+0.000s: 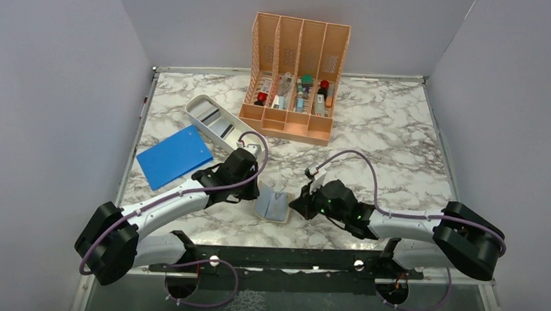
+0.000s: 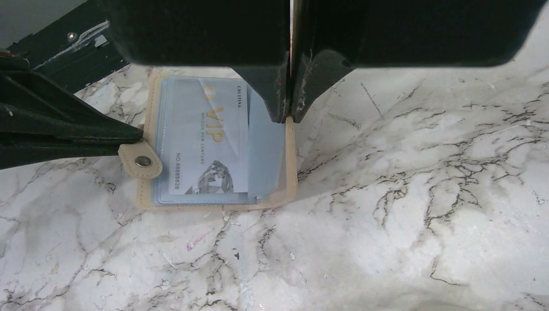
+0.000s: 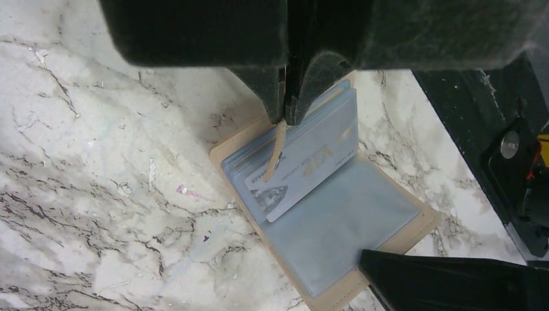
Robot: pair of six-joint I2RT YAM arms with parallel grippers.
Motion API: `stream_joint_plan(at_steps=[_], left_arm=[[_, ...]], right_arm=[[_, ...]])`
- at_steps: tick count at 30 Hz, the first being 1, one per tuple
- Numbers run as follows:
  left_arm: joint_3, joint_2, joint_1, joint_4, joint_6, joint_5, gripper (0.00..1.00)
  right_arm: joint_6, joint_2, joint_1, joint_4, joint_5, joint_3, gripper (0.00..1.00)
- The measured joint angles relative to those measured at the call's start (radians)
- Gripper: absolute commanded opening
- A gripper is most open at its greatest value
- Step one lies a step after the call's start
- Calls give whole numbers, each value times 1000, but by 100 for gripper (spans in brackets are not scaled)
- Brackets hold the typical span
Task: Put the credit cards into the card holder
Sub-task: Close the card holder at the center of the board.
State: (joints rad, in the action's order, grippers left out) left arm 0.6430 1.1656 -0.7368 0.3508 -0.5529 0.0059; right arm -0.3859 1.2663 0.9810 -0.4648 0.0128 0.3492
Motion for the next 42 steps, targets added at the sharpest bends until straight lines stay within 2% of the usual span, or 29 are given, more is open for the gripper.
stream_joint_plan(at_steps=[4,8,9,11,13,16,23,31,38,42], left_arm=[[0,3,1,6,-1,-4,0],[0,4,1,11,-3,-8,0],[0,5,1,11,-4,-8,2],[1,6,1,11,-6,-6,13],[1,5,2,2,-12,14,17],[-12,3,3,-76,-42,87,21],[-113,8,4,-299,-129,255,23],[-138,32,2,-404,-171,344,34],[-162,82,2,-522,-211,413,37],[-176,113,2,-559,-221,435,37]], right_arm=[[-5,2,0,-92,1,-44,1],[21,2,0,-164,3,-70,10],[26,2,0,-171,4,-71,13],[37,2,0,-177,12,-69,19],[38,3,1,-168,23,-57,23],[30,18,1,-154,38,-28,28],[-35,38,1,-106,71,-19,37],[-110,-1,1,104,48,45,40],[-214,-13,1,329,5,139,40],[-352,-28,2,518,-60,199,40]])
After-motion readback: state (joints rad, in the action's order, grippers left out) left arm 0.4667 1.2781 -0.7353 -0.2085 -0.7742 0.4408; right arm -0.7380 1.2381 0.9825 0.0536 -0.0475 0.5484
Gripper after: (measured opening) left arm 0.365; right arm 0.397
